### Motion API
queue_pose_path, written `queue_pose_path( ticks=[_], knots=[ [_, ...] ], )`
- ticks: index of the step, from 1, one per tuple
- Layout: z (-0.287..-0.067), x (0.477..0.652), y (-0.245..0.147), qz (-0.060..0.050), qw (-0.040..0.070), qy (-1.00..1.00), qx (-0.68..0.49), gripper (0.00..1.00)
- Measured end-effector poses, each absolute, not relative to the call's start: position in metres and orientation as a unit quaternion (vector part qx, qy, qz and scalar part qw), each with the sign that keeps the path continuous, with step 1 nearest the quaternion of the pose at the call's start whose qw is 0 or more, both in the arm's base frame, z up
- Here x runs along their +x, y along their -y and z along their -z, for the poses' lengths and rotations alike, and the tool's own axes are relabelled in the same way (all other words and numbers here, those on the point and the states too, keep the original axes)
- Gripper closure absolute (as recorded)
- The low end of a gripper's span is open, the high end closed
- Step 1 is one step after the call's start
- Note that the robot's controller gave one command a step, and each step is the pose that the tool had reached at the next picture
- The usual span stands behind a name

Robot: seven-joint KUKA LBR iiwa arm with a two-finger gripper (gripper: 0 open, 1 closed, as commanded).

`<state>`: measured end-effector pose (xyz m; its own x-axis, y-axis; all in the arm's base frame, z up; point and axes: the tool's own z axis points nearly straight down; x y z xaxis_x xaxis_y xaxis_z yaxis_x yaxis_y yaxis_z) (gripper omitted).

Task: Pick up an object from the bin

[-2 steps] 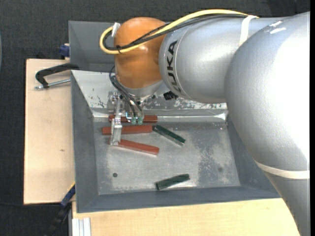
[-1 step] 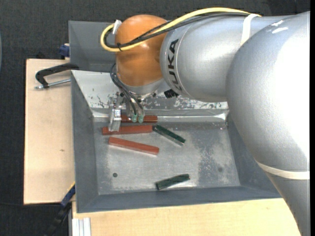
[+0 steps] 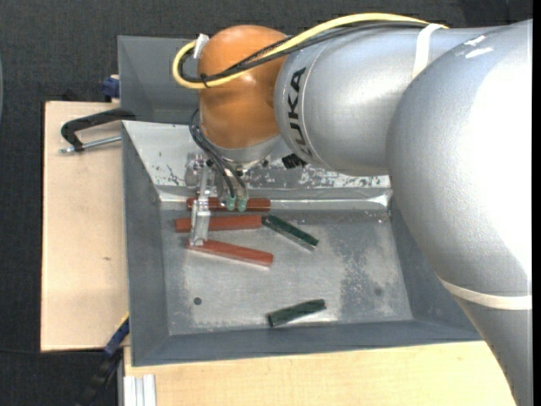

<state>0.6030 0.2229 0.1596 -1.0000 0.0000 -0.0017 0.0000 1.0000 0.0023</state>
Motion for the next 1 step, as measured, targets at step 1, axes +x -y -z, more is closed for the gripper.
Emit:
queue_pose_path(
  ticks=[1],
  knots=[
    [-0.1596,0.603,-0.2229,-0.001,0.001,-1.0,0.0,0.0]
  ],
)
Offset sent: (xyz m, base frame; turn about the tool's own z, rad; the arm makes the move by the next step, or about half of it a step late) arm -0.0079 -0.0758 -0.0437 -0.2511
